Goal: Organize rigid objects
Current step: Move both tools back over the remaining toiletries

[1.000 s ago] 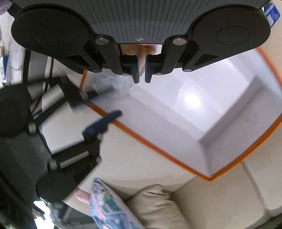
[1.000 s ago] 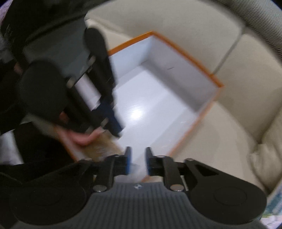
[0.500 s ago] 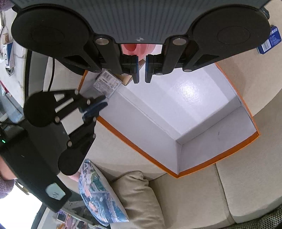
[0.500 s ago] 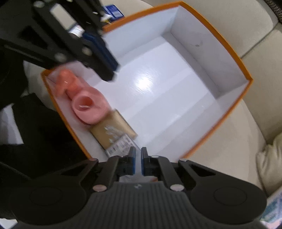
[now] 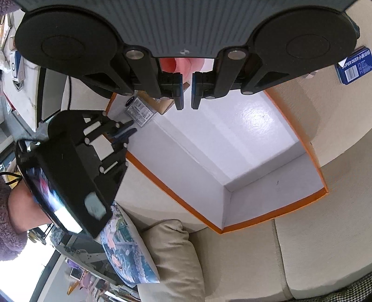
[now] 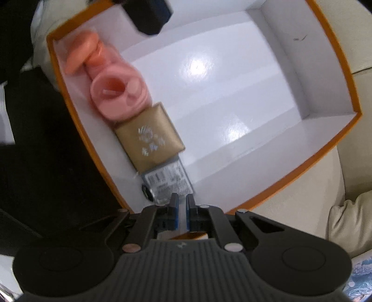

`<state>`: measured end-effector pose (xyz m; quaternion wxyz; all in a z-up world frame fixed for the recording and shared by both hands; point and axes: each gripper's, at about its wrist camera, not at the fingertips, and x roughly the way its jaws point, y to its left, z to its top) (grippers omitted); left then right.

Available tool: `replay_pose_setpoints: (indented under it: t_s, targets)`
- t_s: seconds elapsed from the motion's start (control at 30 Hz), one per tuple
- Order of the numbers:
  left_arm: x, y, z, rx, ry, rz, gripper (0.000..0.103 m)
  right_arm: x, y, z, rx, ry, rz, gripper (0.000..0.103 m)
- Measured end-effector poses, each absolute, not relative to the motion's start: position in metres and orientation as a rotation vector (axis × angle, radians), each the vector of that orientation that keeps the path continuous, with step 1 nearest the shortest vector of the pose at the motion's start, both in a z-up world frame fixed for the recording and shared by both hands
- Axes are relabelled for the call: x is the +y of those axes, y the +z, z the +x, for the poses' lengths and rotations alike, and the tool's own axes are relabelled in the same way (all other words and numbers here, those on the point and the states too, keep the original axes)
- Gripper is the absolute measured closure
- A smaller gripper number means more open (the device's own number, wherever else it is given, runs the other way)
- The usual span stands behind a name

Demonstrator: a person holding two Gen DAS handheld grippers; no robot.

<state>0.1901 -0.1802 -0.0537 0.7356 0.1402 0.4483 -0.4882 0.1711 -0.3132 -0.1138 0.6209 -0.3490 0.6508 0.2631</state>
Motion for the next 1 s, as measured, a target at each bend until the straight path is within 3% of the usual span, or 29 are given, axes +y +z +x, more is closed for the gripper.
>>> replay_pose_setpoints:
  t_s: [0.13,0.63,1.0]
  targets:
    - [-0.174,-0.053,0.19,0.987,-1.062,0.297,0.097,-0.314,-0.11,0.185,1.499,0.592,-0.678,0.098]
    - [-0.144,-0.042,0.177,0.972,-0.975,0.167,0.097,-0.301,-0.131,0.182,1.518,0.526,-0.713,0.098]
    - [-0.104,-0.012,0.154,0.902,-0.882,0.089,0.097,-0.283,-0.052,0.165,1.279,0.372,-0.565,0.096]
